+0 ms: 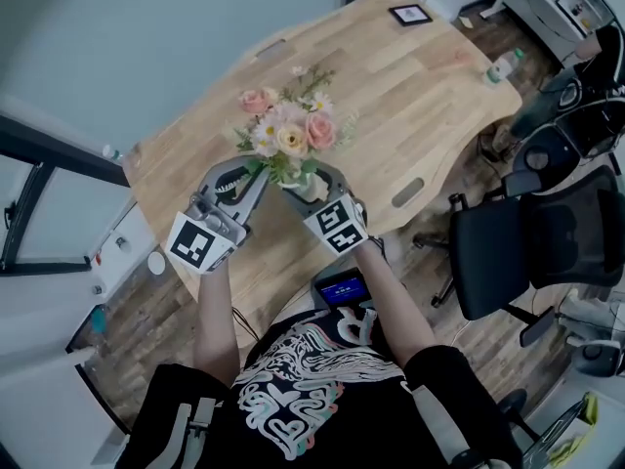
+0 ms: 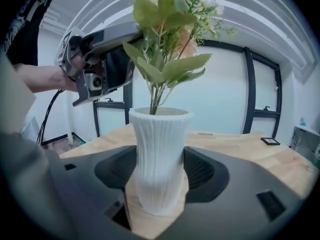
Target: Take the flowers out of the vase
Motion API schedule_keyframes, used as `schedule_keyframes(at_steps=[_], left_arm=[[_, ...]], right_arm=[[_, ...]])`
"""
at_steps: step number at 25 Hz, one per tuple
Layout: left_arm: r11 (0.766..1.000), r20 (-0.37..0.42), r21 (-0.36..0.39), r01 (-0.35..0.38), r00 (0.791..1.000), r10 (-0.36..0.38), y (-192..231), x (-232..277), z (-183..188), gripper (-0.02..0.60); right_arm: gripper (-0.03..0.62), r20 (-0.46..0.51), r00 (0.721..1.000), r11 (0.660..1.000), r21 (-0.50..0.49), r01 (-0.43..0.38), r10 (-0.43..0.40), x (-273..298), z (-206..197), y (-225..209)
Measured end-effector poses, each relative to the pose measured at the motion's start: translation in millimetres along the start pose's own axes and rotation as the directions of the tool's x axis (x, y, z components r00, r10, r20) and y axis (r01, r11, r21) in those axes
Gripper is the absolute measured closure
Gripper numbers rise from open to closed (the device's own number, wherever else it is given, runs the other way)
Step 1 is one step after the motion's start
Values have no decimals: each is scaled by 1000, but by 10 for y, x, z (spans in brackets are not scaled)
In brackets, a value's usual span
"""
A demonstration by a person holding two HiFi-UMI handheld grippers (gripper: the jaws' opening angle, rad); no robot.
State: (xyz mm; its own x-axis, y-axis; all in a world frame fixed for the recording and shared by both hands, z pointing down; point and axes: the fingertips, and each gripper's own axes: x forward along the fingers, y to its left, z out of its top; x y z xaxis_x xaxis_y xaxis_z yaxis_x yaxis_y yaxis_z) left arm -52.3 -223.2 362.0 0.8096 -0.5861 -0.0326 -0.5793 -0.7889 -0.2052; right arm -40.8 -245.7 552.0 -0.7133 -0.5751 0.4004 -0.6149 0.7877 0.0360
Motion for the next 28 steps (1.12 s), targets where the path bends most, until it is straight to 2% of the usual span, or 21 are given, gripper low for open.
schedule_keyframes(at_steps=[8,12,16,23,28], left_arm=[[1000,27,7,-21,999,21,4,-40,183,563],[999,47,3,-51,998,50,68,-67,259,563],[998,56,3,-63,996,63,83,-77,312,563],[996,64,26,-79,995,77,56,-72,404,563],[995,78,36,-88,993,85,32,-79,482,563]], right_arm=[[292,-17,1000,1000,13,6,-6,-65,-32,-7],[292,27,1000,999,54,4,-5,-128,61,-36],[292,31,999,998,56,7,-9,-194,119,-55],[292,94,996,997,75,2,-9,-443,296,-20],[292,208,977,991,136,8,-37,-710,655,-68]])
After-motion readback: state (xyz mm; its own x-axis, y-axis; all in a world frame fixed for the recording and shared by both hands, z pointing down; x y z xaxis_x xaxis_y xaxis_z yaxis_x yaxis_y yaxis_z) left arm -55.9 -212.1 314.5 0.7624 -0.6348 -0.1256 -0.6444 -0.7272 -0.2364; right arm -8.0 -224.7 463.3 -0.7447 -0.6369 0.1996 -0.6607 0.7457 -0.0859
